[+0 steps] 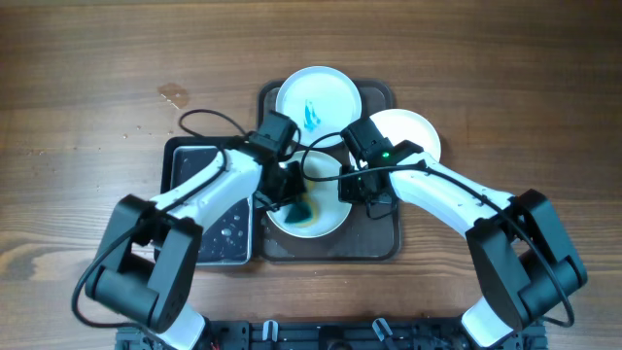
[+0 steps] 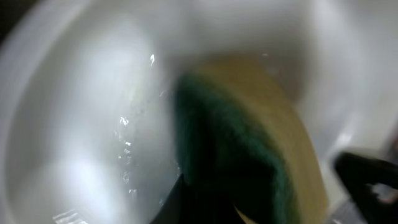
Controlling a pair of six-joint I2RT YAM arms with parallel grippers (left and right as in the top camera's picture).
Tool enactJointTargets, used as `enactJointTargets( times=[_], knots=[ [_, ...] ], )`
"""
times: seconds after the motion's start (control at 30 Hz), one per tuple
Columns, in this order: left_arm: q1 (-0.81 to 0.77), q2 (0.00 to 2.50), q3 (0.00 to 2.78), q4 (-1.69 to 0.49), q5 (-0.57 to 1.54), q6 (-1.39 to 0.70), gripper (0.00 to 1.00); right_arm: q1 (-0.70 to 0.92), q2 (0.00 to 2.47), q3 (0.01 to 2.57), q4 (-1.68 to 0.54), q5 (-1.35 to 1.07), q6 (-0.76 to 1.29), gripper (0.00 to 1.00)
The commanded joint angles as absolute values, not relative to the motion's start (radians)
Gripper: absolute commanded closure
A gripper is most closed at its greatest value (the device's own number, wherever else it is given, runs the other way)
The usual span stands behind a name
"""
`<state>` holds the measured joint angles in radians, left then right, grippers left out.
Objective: Clean dirty plates on tray and stack at the side
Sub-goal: 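Scrub the lower white plate with the sponge in the left gripper, then return the sponge to the black sink tray with left gripper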
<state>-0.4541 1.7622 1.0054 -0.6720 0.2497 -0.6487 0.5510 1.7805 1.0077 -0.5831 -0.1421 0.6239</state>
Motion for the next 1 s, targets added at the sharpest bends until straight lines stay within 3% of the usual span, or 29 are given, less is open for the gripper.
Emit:
enactJointTargets(
  times=[0.0,0.4,0.5,0.53,0.63,0.7,0.73,0.77,0.83,0.97],
  knots=[
    [-0.403,1.711,0.964,-0.751,0.001,-0.643,0.96,0.543,1.797,1.006,-0.587,-0.105,0.624,0.96],
    [-0.271,1.354,0.965,-0.825,0.193,-0.551,0.96,0.543,1.797,1.006,-0.585,-0.105,0.508,0.96],
    [-0.201,1.320,0.965,-0.914,0.075,-0.483,0.96,0.543,1.797,1.006,-0.575,-0.105,0.466,0.94],
    [-0.185,1.321,0.965,-0.936,0.005,-0.476,0.96,0.543,1.797,1.006,-0.566,-0.105,0.466,0.86],
    [-0.170,1.346,0.941,-0.929,-0.109,-0.474,0.96,0.543,1.797,1.006,-0.539,-0.105,0.466,0.80],
    [-0.170,1.382,0.892,-0.872,-0.118,-0.475,0.96,0.543,1.797,1.006,-0.527,-0.105,0.471,0.82],
    [-0.170,1.406,0.863,-0.838,-0.118,-0.475,0.96,0.543,1.797,1.006,-0.530,-0.113,0.471,0.92],
    [-0.170,1.429,0.843,-0.809,-0.117,-0.475,0.96,0.543,1.797,1.006,-0.535,-0.133,0.471,0.96],
    [-0.170,1.451,0.839,-0.788,-0.117,-0.476,0.96,0.543,1.797,1.013,-0.547,-0.150,0.469,0.96],
    [-0.161,1.445,0.863,-0.782,-0.040,-0.478,0.69,0.543,1.780,1.050,-0.624,-0.128,0.457,0.96]
  ],
)
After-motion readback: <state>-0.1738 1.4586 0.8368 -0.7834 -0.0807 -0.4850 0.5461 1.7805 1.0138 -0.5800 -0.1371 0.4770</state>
